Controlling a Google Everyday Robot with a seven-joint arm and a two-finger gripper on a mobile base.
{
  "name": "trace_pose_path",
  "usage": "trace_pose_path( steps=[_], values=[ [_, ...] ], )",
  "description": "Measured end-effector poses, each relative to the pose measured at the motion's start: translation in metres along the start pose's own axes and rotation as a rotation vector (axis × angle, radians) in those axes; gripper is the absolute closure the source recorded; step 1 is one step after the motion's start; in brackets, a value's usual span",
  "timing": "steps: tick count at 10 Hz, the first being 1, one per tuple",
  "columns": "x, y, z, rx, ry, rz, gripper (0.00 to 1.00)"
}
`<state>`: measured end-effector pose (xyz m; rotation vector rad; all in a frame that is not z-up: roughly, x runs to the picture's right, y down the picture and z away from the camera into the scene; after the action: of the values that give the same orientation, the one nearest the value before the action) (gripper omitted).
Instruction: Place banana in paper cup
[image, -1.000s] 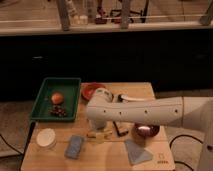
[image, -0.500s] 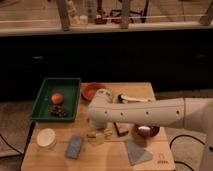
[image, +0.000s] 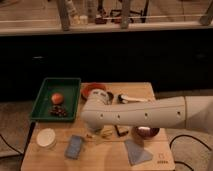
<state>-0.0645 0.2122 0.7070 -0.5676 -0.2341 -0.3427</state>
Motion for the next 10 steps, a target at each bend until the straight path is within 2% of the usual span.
trace_pose_path(
  steps=[4, 8, 10],
  values=[
    [-0.019, 0.001, 0.017, -0.025, -0.019, -0.080, 0.20],
    [-0.026, -0.001, 0.036, -0.053, -0.032, -0.108, 0.20],
    [-0.018, -0.004, 0.051, -0.068, -0.040, -0.100, 0.20]
  ],
)
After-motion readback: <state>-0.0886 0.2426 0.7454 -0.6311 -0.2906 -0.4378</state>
